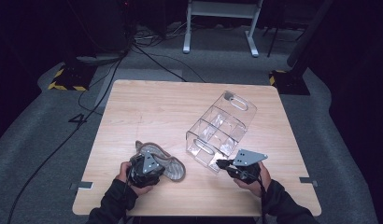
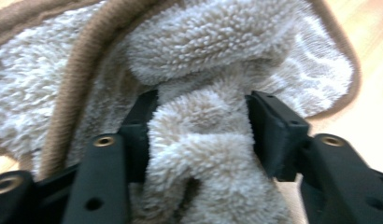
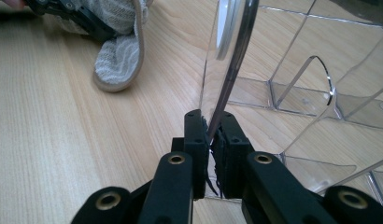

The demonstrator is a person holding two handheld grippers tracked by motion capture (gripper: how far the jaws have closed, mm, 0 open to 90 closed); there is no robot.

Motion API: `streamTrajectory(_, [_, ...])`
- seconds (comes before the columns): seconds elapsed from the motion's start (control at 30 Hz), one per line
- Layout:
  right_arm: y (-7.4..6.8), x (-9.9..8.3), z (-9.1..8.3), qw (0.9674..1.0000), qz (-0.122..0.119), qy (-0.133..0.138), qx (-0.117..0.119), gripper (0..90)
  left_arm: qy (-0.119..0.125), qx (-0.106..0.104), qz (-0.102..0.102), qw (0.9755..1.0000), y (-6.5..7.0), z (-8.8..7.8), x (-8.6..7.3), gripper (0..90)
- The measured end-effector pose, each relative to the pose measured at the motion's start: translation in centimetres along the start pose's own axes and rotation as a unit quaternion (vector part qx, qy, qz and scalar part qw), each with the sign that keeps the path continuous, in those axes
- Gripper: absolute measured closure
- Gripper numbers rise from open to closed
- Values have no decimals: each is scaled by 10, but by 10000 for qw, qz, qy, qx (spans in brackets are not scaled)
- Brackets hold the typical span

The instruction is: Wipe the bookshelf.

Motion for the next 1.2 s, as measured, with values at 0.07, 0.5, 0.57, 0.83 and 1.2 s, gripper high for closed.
streamTrajectory(0.07, [1,0,1,10000,16,2,-16,850,124,-36,-66,9999,1,-3,4,397])
streamTrajectory(0.5, [4,8,13,9999,96,-24,-55,846,763,-91,-447,9960,1,-29,21,284])
streamTrajectory(0.57, [4,10,16,9999,86,-39,-62,844,504,-62,-310,9982,-1,-24,16,294])
streamTrajectory(0.83, [4,19,28,9999,83,-61,-139,837,40,-187,-194,9996,-2,-1,7,398])
streamTrajectory(1.2, [6,37,56,9996,190,-38,-184,818,-141,-747,103,9971,28,1,-2,486])
Point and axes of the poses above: each handheld gripper's, and its own axes: z roughly forward along the jaws, x roughly out of its top, y roughly to its right, the point moved 5 cm from there along z, roughly forward along the jaws, and after that the axes turned 12 degrees about -z, right-handed, at the moved point
